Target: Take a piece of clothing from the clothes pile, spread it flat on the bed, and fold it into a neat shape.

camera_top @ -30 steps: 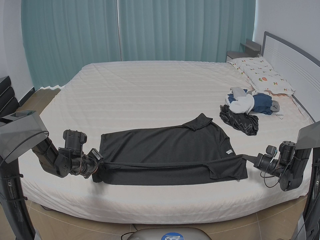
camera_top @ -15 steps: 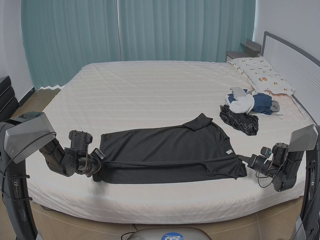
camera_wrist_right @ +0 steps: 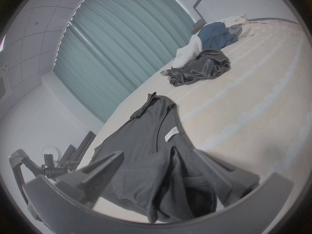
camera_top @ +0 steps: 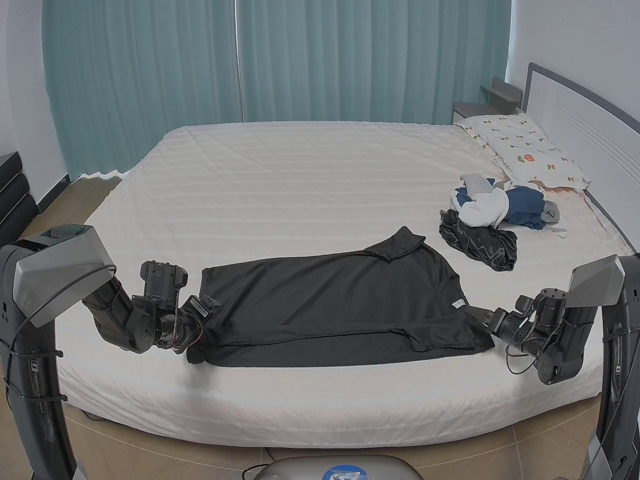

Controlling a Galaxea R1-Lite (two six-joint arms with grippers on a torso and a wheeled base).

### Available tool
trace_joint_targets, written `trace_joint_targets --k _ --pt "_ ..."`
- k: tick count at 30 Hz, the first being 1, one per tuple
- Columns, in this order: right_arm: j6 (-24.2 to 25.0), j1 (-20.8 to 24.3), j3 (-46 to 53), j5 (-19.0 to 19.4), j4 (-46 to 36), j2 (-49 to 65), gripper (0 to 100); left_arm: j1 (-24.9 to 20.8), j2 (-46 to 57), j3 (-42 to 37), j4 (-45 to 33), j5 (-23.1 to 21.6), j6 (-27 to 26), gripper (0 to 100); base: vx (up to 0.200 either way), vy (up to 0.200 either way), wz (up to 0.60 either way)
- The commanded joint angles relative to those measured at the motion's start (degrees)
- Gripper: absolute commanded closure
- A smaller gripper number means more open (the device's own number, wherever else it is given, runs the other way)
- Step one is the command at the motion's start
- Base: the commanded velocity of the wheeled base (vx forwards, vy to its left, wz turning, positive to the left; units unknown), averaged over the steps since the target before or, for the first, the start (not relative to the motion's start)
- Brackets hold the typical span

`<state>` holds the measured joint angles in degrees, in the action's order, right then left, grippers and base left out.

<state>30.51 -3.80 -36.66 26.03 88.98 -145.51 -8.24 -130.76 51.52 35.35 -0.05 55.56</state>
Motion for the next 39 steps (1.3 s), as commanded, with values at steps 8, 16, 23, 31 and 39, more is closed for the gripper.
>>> trace_joint_targets --k 8,16,23,31,39 --pt "8.2 -1.0 -0.1 -4.8 0.7 3.4 0 1.5 1.1 -0.1 -0.1 -1.2 4.1 0 0.0 0.0 0.0" --pt "11.4 -0.5 8.4 -4.6 0.7 10.7 0 6.1 4.5 -3.4 0.3 -5.9 4.3 0 0.025 0.0 0.0" --pt "11.4 1.4 11.5 -4.8 0.6 12.4 0 6.9 5.9 -4.2 -0.1 -9.1 5.4 0 0.2 0.0 0.0" --pt "11.1 3.9 11.4 -6.9 0.6 14.9 0 4.9 6.3 -4.5 -0.4 -8.9 5.2 0 0.025 0.0 0.0" --pt "11.0 6.5 14.9 -8.3 0.4 17.5 0 1.2 12.9 -12.2 -0.5 -9.0 3.8 0 0.0 0.0 0.0"
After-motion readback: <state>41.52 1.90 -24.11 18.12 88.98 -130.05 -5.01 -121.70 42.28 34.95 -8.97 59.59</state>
